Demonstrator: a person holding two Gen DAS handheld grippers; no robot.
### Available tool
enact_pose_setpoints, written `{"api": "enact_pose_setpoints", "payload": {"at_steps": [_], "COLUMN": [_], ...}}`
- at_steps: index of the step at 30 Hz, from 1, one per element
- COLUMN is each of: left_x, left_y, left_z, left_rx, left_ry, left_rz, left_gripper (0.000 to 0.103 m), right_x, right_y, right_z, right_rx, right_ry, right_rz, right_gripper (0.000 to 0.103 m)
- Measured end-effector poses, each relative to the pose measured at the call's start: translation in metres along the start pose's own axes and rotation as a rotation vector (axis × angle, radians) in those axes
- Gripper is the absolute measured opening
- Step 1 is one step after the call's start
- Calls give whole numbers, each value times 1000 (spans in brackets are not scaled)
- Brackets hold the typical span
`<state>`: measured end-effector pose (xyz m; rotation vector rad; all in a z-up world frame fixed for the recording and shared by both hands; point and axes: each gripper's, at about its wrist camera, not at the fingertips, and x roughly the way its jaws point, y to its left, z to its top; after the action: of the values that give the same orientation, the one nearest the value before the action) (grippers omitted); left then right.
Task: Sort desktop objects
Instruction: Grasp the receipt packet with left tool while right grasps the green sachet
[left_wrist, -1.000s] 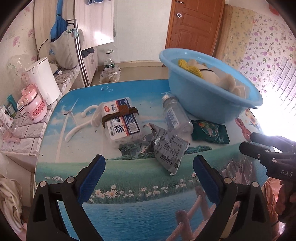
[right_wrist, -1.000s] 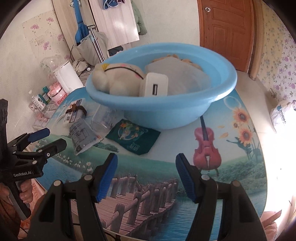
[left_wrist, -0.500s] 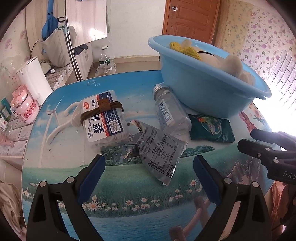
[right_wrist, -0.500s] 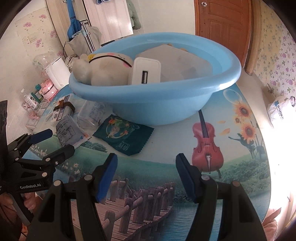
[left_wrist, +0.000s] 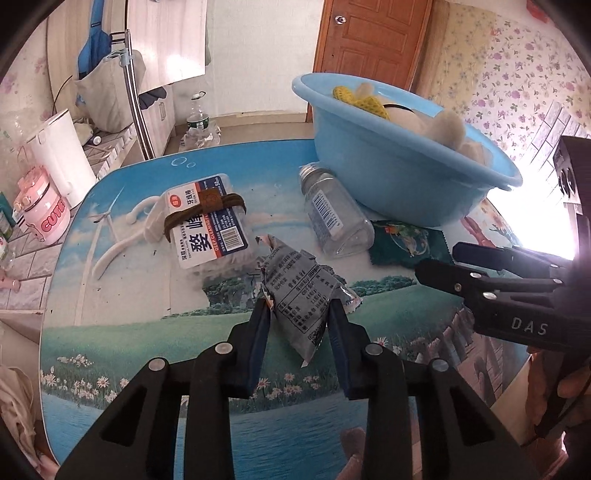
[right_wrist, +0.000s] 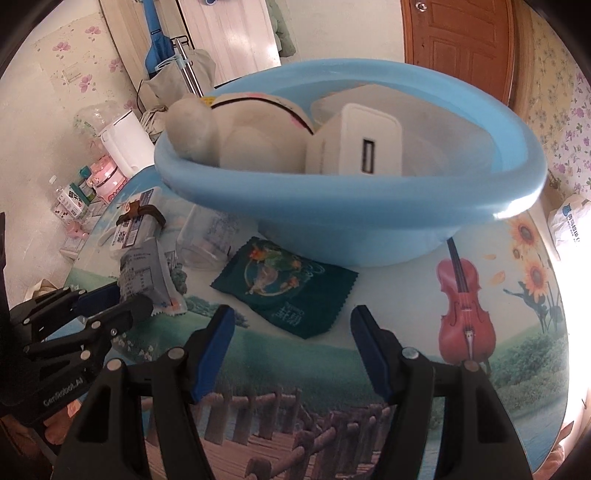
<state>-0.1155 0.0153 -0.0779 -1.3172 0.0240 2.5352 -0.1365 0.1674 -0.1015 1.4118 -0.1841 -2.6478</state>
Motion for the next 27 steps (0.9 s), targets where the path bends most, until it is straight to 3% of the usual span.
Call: {"api": "enact_pose_setpoints", "payload": {"at_steps": [3,7,9,12,14,24,27], "left_x": [-3,-6,-7,-8,-9,-2,3], "left_y": [2,3,4,4,3,-1,-3], "left_z": [-3,-6,-8,-9,-10,-7,-6], "left_rx": [1,9,9,2,3,-42,-66], "left_ry": [4,6,6,8,5,-10,0], "left_rz": [0,6,13,30,33,66,70], "left_gripper": [30,31,33,40,42,74,75], "right_x": [7,16,19,14,7,-25,-33], "right_y": [7,19,26,28,28,-4,-14], "right_z": [6,9,6,1,-1,-30,-37], "right_rx": [5,-25,-71,-112,-136,-93,-64], "right_ry": [-9,-22,-28,-46,-48,-32,-31], "right_rz": [-40,-93,-139,-124,-80,-54,-63], "right_gripper": [68,84,84,70,43,41,41]}}
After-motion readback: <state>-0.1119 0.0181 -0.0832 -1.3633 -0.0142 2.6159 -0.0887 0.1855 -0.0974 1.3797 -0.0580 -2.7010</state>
